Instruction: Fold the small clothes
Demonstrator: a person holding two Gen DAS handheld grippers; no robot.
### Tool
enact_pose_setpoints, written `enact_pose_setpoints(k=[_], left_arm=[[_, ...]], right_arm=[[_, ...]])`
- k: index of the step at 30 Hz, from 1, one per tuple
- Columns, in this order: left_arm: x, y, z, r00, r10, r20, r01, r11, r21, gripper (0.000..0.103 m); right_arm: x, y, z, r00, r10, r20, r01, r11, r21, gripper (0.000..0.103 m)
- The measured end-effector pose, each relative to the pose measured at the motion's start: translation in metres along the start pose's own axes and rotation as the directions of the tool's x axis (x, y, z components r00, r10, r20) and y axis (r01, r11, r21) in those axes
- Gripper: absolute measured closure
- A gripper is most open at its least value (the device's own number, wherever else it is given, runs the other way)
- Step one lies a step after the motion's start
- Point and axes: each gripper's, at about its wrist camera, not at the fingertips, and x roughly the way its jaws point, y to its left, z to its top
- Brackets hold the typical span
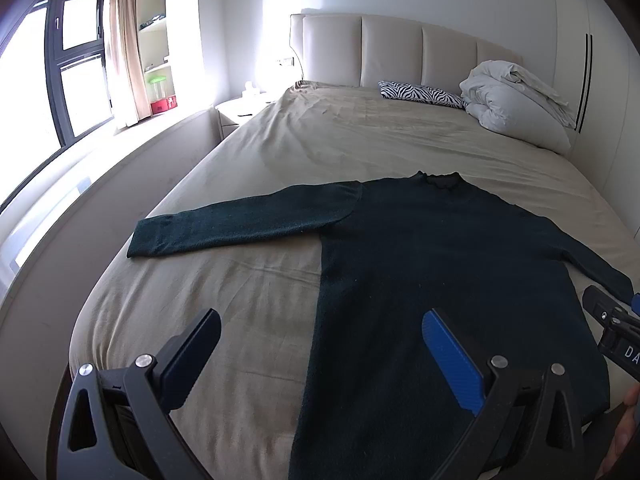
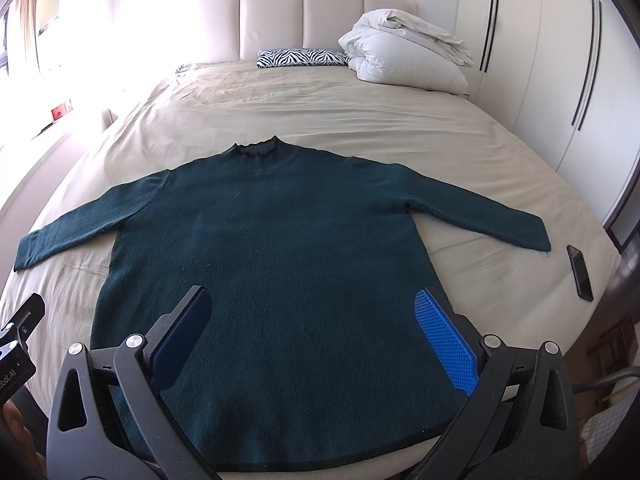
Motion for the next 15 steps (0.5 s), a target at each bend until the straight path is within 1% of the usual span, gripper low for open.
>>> enact_pose_setpoints(k=[2, 15], left_arm=[[-0.0019, -0.0055, -0.0032, 1.0, -0.001, 0.003, 0.001, 1.0, 0.006, 0.0], [-0.0015, -0.0059, -0.0046, 1.0, -0.002, 0.002, 0.002, 1.0, 0.006, 0.0]], right_arm=[[0.0001, 0.0, -0.0002, 1.0, 0.0, 0.0, 0.0, 1.0, 0.0, 0.0], [0.0004, 0.001, -0.0044, 1.0, 0.0, -0.003, 0.0, 1.0, -0.001, 0.0]])
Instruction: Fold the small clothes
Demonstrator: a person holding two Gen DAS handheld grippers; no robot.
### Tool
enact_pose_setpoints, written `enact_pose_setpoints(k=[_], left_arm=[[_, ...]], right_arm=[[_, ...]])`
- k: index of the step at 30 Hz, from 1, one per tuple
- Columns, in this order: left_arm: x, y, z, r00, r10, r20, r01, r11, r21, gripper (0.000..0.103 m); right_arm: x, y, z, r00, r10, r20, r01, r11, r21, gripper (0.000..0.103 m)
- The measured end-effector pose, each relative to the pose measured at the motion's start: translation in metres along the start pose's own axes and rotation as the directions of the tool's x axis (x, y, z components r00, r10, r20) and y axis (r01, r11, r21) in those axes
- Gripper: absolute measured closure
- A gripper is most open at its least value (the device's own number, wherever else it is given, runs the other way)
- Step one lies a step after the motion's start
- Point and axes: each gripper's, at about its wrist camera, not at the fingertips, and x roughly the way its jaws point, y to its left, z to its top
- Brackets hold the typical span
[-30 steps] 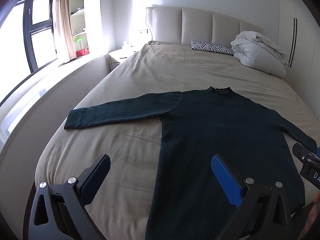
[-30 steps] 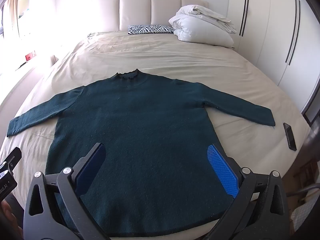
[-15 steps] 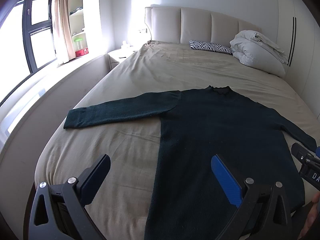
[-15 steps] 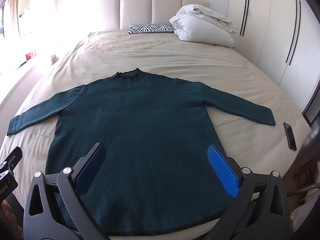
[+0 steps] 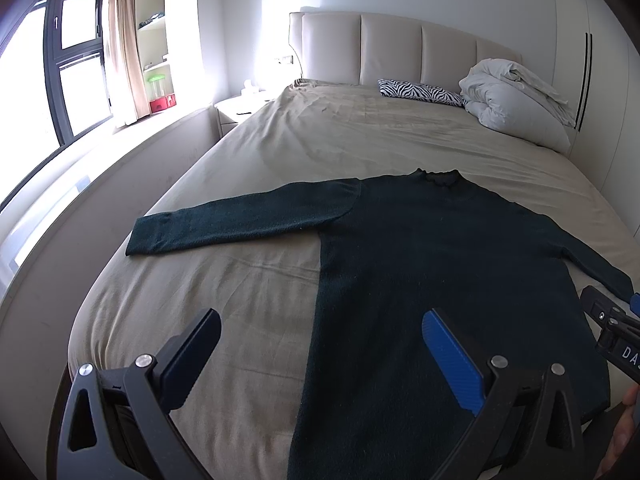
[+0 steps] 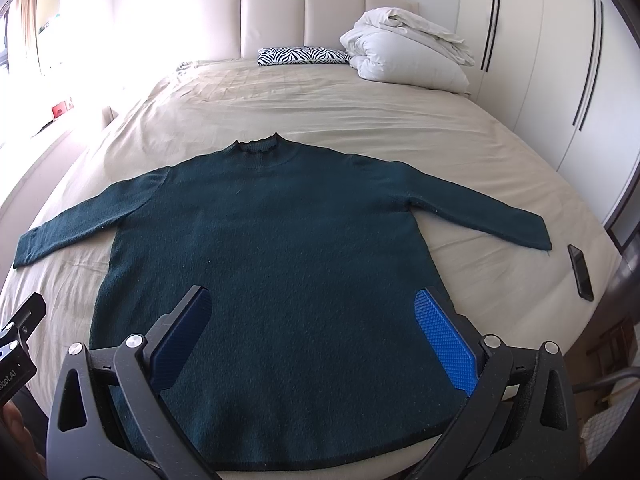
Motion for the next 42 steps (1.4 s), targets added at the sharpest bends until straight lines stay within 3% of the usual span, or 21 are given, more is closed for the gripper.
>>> enact_pose_setpoints(k=[42], left_arm=[[0.007, -0.002, -0.01, 1.0, -0.002, -0.012, 0.002, 1.0, 0.0, 0.0]], right_arm=[[0.01, 0.005, -0.008, 1.0, -0.002, -0.009, 0.002, 1.0, -0.007, 0.0]])
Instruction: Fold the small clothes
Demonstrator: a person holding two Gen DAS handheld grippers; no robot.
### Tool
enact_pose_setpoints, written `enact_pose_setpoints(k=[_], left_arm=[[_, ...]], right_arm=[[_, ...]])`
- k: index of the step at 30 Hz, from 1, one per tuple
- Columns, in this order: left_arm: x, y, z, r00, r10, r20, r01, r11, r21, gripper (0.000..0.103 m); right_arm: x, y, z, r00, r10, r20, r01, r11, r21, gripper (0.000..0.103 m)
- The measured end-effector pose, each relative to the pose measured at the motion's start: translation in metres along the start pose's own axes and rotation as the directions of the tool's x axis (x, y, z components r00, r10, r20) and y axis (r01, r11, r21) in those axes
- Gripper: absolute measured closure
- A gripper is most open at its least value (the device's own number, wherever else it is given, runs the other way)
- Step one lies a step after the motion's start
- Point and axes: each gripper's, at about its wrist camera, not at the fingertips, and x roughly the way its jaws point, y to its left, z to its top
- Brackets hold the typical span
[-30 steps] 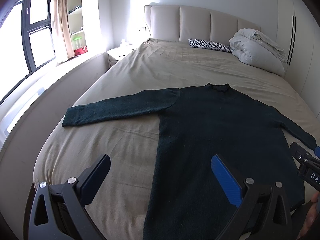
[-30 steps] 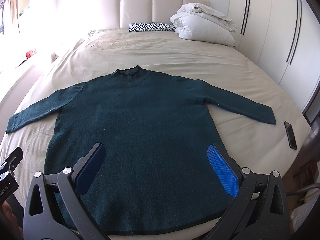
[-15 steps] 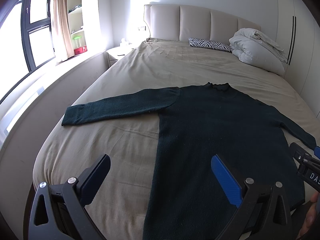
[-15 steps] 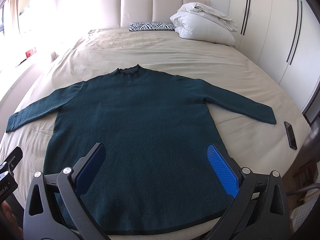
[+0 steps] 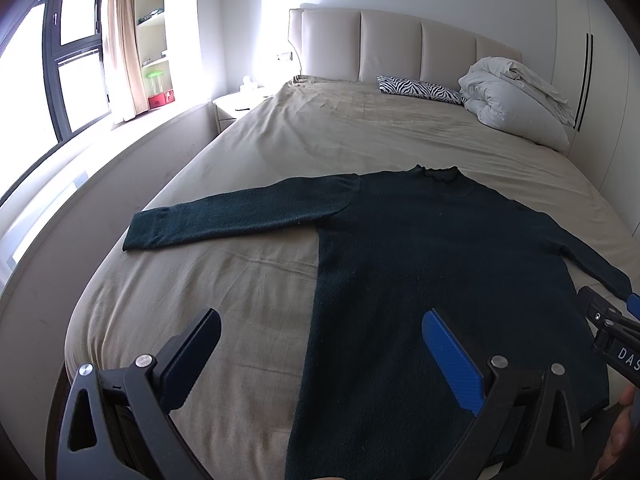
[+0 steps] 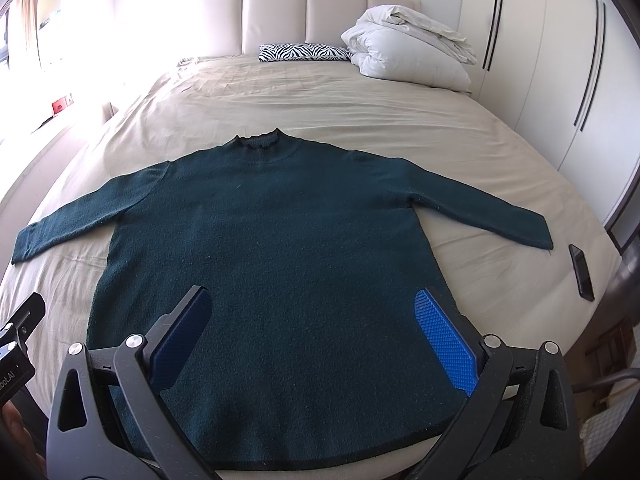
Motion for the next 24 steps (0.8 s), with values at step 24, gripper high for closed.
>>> enact_pose_setpoints(k=[24], left_arm=[[0.018, -0.009, -0.003, 0.996, -0.082, -0.044, 0.082, 0.997, -0.013, 0.0]], right_arm=[[0.018, -0.014, -0.002, 1.0, 0.023, -0.017, -0.023, 0.999, 0.028, 0.0]])
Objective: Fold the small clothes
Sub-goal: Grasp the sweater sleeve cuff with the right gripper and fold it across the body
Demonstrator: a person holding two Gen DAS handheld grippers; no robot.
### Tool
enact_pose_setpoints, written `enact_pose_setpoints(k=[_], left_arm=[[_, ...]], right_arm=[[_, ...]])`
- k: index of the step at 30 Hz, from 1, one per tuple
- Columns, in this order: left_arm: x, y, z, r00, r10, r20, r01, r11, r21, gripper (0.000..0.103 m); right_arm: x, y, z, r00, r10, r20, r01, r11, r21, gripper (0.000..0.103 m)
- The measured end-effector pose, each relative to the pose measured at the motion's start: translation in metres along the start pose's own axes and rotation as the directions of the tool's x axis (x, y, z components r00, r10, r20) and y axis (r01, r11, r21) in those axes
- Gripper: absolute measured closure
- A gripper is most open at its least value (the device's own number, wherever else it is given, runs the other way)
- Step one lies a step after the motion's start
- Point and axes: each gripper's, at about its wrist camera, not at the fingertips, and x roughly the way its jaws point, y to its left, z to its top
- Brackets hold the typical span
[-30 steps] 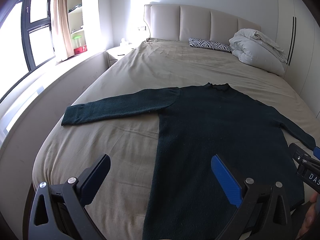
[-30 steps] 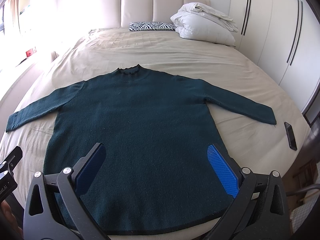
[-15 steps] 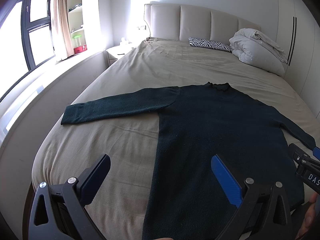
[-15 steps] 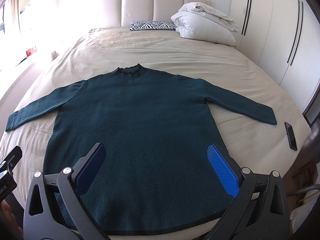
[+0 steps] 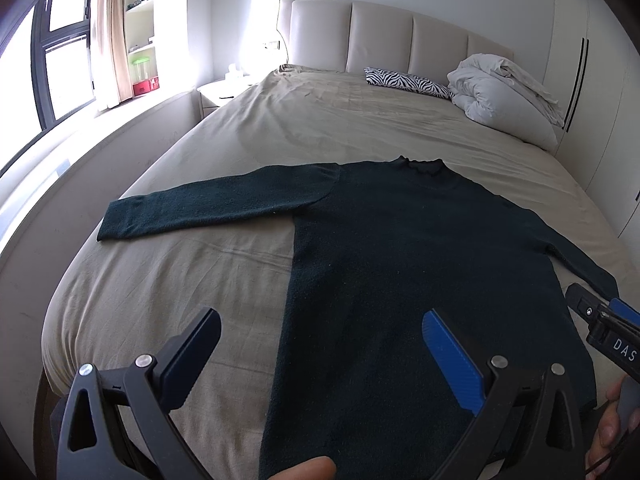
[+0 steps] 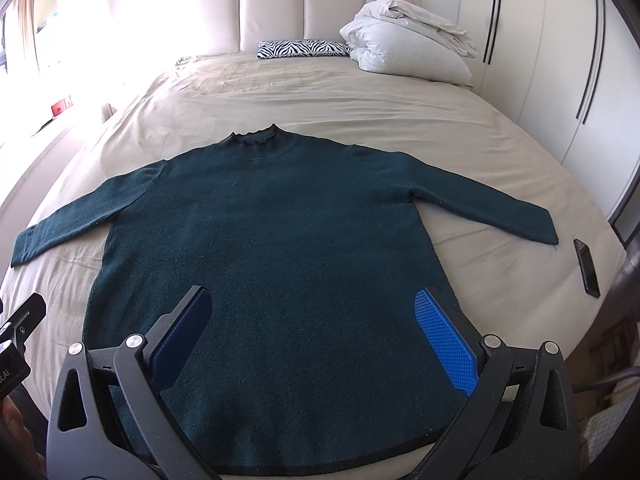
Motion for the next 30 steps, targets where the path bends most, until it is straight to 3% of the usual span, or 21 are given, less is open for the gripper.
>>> enact_pose_setpoints(k=[4, 7, 9, 11, 13, 17, 20, 25, 27, 30], left_arm=[[0.016, -0.002, -0.001, 0.996, -0.076, -0.041, 0.075, 0.997, -0.017, 0.0], [0.034, -0.004, -0.001, 0.991, -0.107, -0.078, 0.105, 0.994, -0.036, 0.0], [0.043, -0.005, 0.0, 0.988, -0.136, -0.067, 0.132, 0.989, -0.06, 0.0], [0.051, -0.003, 0.002, 0.973, -0.227, -0.033, 0.223, 0.97, -0.1, 0.0], [0.065, -0.006, 0.004, 0.935, -0.352, -0.051, 0.343, 0.93, -0.132, 0.0], [0.091, -0.025, 0.005, 0.926, -0.326, -0.191, 0.315, 0.945, -0.083, 0.0], [0.101, -0.023, 0.005, 0.928, -0.317, -0.196, 0.299, 0.947, -0.117, 0.0], [0.113, -0.016, 0.009, 0.92, -0.344, -0.189, 0.32, 0.936, -0.145, 0.0], [0.117, -0.014, 0.01, 0.91, -0.367, -0.195, 0.34, 0.927, -0.159, 0.0], [0.12, -0.01, 0.01, 0.898, -0.392, -0.201, 0.361, 0.916, -0.173, 0.0]], right_arm=[[0.02, -0.046, 0.009, 0.994, 0.106, 0.014, -0.107, 0.987, 0.12, 0.0], [0.05, -0.119, 0.016, 0.988, 0.152, 0.036, -0.156, 0.947, 0.28, 0.0], [0.073, -0.183, 0.018, 0.991, 0.127, 0.043, -0.133, 0.9, 0.416, 0.0], [0.093, -0.249, 0.014, 0.994, 0.094, 0.061, -0.112, 0.825, 0.555, 0.002], [0.115, -0.316, 0.006, 0.995, 0.078, 0.07, -0.105, 0.729, 0.677, 0.007], [0.16, -0.415, -0.017, 0.994, 0.093, 0.05, -0.093, 0.549, 0.831, 0.023], [0.186, -0.463, -0.031, 0.992, 0.112, 0.05, -0.096, 0.447, 0.889, 0.034], [0.21, -0.506, -0.03, 0.991, 0.082, 0.102, -0.127, 0.411, 0.903, 0.037], [0.222, -0.517, -0.023, 0.992, 0.076, 0.097, -0.12, 0.395, 0.911, 0.046], [0.24, -0.529, -0.011, 0.996, 0.06, 0.069, -0.087, 0.403, 0.911, 0.073]])
